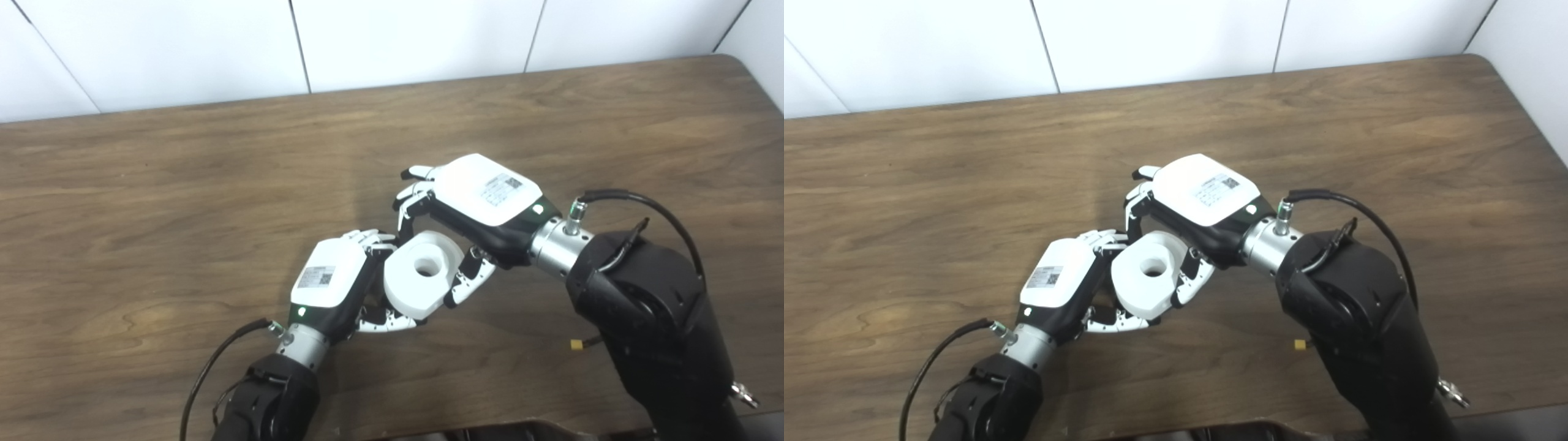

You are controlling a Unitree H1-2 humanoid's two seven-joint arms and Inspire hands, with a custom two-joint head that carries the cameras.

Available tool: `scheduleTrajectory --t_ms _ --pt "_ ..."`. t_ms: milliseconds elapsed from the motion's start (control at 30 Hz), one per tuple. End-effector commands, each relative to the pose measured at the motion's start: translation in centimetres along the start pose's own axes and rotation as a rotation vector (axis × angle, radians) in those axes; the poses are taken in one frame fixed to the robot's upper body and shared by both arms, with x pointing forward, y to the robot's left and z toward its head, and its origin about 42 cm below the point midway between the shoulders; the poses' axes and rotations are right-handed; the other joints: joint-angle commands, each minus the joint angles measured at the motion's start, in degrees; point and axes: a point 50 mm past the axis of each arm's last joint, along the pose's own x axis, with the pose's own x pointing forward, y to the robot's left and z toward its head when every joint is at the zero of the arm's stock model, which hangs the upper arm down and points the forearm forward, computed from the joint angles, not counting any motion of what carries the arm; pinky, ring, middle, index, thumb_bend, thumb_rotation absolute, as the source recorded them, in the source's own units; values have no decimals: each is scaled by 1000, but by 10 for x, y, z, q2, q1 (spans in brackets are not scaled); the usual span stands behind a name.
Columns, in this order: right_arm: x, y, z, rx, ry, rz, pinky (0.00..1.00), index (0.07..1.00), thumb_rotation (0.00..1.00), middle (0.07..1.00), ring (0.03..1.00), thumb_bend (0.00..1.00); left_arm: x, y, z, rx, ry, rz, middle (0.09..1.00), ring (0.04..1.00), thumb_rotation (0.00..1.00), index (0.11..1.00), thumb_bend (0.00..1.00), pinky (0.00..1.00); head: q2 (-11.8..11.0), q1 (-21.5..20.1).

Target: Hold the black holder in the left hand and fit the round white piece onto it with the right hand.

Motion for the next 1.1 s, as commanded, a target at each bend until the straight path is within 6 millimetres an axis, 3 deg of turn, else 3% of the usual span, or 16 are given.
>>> scheduleTrajectory --t_ms 0,200,333,500,667,1067 --pt "2 -11 6 -29 -35 -60 847 485 144 793 918 520 -7 -9 -5 -5 32 -70 787 847 53 490 510 842 0 0" --pt "1 -11 4 -33 -29 -44 858 490 161 797 920 522 -6 -9 -5 -6 34 -73 790 848 53 490 510 847 0 0" --pt "0 -13 4 -43 -26 -45 862 628 374 797 922 882 -5 -9 -5 -4 33 -74 789 849 54 490 510 846 -2 -2" --pt "-2 -17 4 -56 -29 -40 874 724 396 843 935 984 -5 -9 -5 -7 34 -79 793 853 54 490 509 849 -2 0" --pt "-4 -20 4 -67 -27 -41 879 767 398 905 964 1000 -4 -10 -5 -4 37 -78 790 851 53 490 510 847 -2 0" --pt "-6 -25 2 -74 -20 -46 887 795 422 922 976 1000 -4 -10 -4 -4 37 -78 786 849 54 490 509 845 -3 1"
